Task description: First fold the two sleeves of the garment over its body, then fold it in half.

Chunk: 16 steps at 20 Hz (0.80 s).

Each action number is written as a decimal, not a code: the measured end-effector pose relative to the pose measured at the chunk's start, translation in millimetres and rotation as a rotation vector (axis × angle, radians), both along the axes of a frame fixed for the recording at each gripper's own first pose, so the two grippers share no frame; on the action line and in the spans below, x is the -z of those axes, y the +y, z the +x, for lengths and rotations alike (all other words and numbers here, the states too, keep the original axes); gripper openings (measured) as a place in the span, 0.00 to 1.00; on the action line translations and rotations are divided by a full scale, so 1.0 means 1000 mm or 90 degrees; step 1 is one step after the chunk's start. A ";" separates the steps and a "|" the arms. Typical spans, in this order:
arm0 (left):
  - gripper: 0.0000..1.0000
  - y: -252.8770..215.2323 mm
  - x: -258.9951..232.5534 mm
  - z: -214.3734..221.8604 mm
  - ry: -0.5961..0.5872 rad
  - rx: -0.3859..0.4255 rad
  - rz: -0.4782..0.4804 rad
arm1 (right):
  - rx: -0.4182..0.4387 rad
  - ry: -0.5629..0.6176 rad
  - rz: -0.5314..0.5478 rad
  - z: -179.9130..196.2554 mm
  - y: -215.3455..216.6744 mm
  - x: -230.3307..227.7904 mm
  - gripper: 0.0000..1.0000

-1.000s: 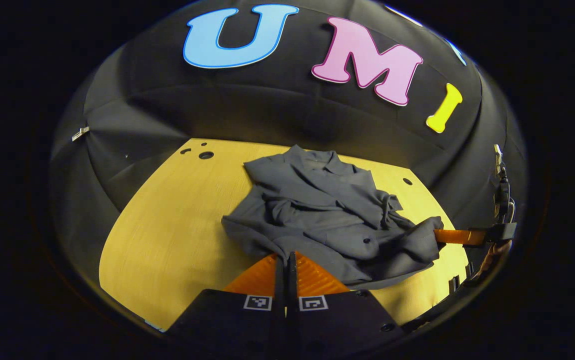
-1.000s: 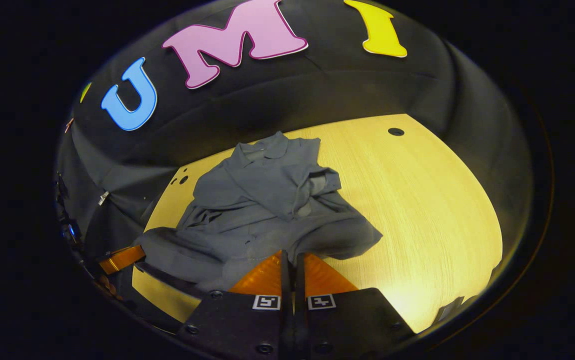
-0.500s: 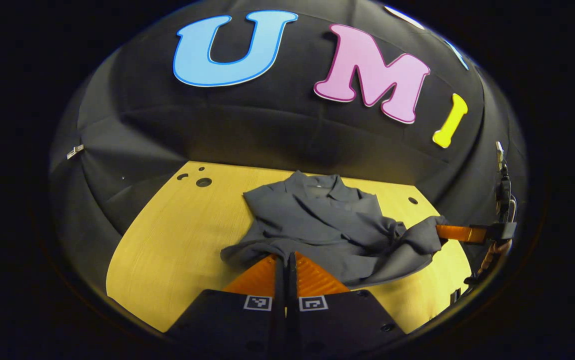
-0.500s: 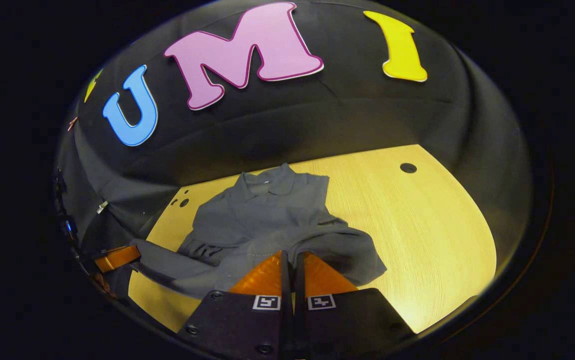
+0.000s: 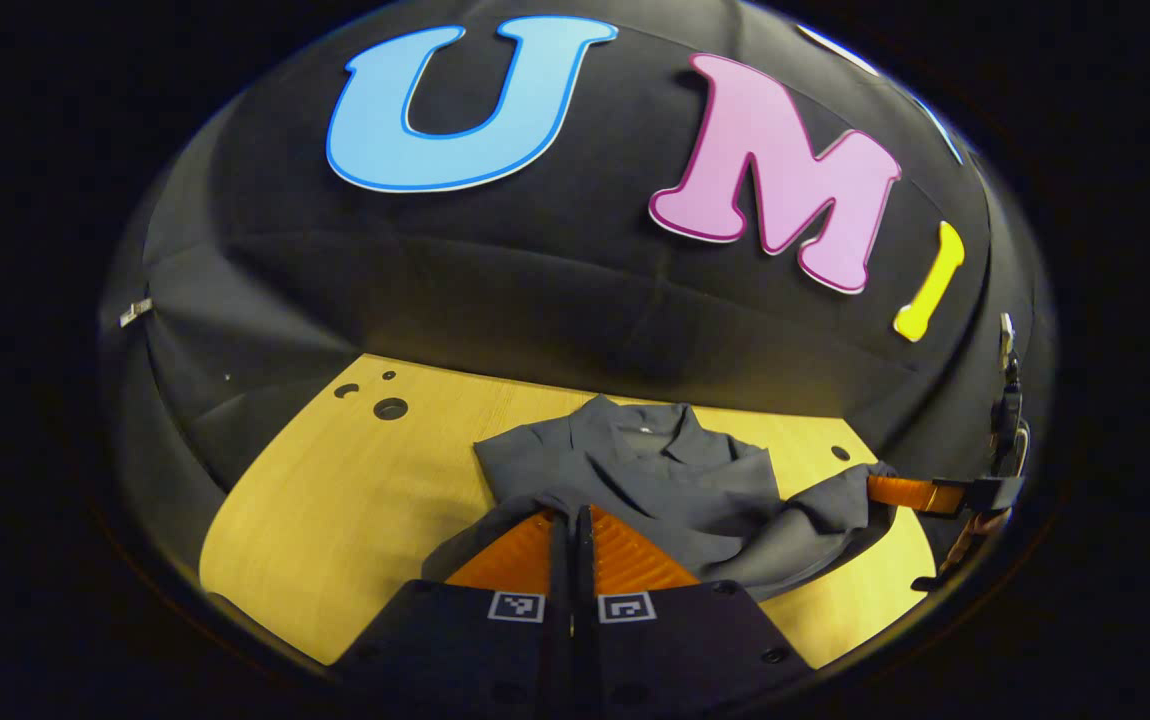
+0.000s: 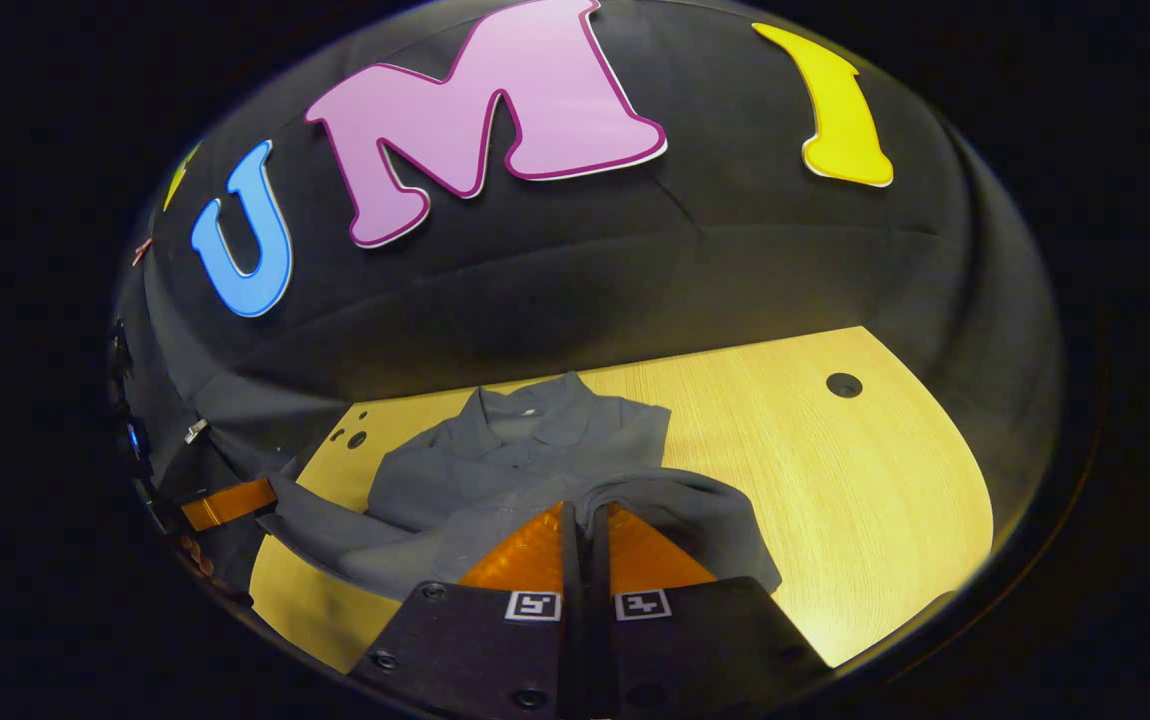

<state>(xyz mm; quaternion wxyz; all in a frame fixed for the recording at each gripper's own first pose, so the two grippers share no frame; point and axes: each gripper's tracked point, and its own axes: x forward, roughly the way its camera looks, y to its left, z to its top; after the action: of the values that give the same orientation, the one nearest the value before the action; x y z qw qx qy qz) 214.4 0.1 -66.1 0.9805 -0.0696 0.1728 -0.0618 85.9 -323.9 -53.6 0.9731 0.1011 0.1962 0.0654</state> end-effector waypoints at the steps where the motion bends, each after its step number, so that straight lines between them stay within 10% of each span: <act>1: 0.05 0.002 0.000 0.010 -0.001 -0.006 -0.006 | 0.003 -0.003 0.001 0.009 0.000 -0.001 0.05; 16: 0.05 0.002 0.018 0.156 -0.054 0.022 0.041 | 0.044 -0.021 0.003 0.126 0.003 0.024 0.05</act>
<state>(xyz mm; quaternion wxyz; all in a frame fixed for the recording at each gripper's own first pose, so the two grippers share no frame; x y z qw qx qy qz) 370.1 2.2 -84.1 0.9875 -0.0328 0.1345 -0.0759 212.3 -321.1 -77.4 0.9777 0.1094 0.1760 0.0336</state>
